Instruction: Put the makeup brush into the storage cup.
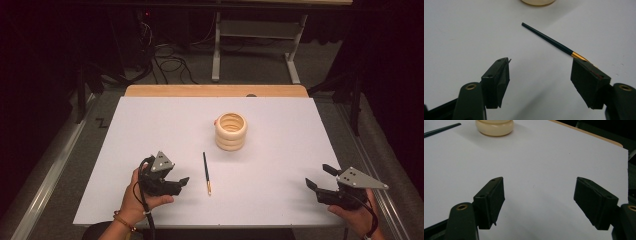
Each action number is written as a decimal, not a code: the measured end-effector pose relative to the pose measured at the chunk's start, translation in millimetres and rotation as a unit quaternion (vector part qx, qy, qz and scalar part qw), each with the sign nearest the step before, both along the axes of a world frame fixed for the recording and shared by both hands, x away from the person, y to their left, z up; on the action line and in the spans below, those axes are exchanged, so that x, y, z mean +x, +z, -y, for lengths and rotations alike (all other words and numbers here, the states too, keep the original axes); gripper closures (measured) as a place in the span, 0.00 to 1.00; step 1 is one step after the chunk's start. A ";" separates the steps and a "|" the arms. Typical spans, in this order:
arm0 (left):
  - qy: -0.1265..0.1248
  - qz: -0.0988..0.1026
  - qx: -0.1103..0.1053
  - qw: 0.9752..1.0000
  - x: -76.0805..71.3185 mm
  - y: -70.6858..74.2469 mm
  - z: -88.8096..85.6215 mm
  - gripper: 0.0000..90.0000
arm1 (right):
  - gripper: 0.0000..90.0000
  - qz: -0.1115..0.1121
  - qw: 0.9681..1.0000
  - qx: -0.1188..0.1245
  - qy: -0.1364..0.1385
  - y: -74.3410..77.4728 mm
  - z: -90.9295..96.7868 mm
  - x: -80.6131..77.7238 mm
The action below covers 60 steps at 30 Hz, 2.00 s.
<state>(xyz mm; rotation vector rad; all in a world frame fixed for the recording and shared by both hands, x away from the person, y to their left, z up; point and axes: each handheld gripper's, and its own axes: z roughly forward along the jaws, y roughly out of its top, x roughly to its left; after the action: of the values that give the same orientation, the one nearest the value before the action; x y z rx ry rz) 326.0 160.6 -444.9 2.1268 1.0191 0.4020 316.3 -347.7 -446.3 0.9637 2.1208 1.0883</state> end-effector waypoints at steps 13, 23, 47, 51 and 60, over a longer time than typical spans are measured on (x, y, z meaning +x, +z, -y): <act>0.019 -0.053 0.004 0.998 12.7 1.2 26.5 0.33 | 0.29 -0.003 1.000 -0.010 -0.011 -1.1 0.6 0.2; 0.026 -0.109 -0.005 0.994 23.7 2.0 53.1 0.26 | 0.29 -0.008 1.000 -0.013 -0.007 -2.2 -0.7 0.8; 0.031 -0.206 0.045 0.977 49.5 -16.5 92.8 0.44 | 0.29 -0.017 0.999 -0.034 -0.002 -5.3 -3.2 2.7; 0.019 -0.198 0.075 0.977 50.8 -15.7 93.3 0.53 | 0.31 -0.008 0.999 -0.049 -0.005 -4.2 -5.3 1.6; -0.043 -0.173 0.154 0.972 53.7 -13.4 99.6 0.72 | 0.32 -0.003 0.998 -0.056 -0.006 -4.5 -6.9 1.5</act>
<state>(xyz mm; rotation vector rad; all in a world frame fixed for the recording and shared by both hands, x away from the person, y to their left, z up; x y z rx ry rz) 379.7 61.0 -458.3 2.5748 1.1069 0.1552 317.7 -340.8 -450.8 0.9260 2.1539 0.9504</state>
